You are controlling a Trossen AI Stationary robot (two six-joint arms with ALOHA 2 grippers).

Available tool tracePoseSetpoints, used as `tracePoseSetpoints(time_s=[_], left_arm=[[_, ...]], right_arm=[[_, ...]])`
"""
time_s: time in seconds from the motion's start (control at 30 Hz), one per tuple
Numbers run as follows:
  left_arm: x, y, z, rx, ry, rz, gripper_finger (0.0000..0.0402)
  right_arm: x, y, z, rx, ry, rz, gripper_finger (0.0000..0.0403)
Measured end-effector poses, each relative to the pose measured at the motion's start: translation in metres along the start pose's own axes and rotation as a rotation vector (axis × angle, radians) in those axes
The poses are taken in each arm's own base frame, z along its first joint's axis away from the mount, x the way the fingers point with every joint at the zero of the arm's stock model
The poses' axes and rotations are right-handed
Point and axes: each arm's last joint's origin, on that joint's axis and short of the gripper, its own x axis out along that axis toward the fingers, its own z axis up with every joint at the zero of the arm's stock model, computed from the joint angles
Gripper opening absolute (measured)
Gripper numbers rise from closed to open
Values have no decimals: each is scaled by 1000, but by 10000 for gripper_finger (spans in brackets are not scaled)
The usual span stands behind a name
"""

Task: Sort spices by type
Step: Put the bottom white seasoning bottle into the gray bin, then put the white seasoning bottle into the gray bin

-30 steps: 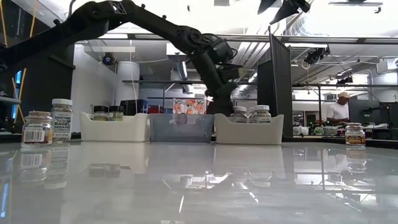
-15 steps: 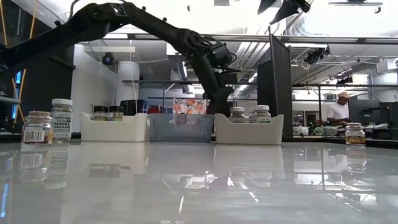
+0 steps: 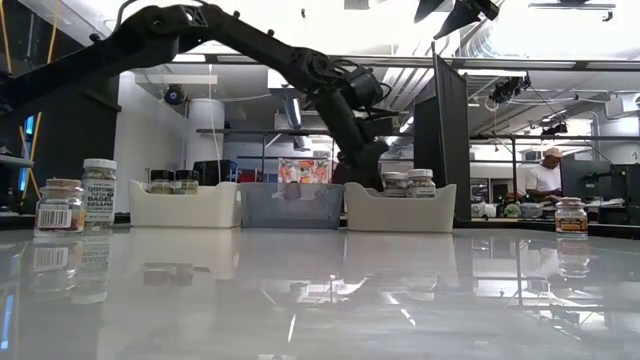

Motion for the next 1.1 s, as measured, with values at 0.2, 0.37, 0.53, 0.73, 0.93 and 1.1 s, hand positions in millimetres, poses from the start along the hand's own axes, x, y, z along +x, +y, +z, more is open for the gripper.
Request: tracePoseSetpoints(time_s=[0.2, 0.37, 0.53, 0.73, 0.93, 1.1], left_arm=[[-1, -1, 2, 25, -3, 18, 0], [-1, 2, -1, 33, 19, 46, 0], [-9, 7, -4, 55, 72, 67, 0], [-54, 12, -10, 43, 218, 27, 0], [-124, 24, -19, -88, 305, -123, 0], [-183, 37, -24, -166, 235, -85, 0]], right_arm=[[0, 0, 0, -1, 0, 0, 293], [0, 0, 0, 17, 0, 0, 293], [0, 0, 0, 16, 0, 0, 293], [1, 0, 1, -25, -9, -2, 293], [11, -1, 8, -64, -44, -19, 293], [22, -1, 8, -95, -28, -37, 293]])
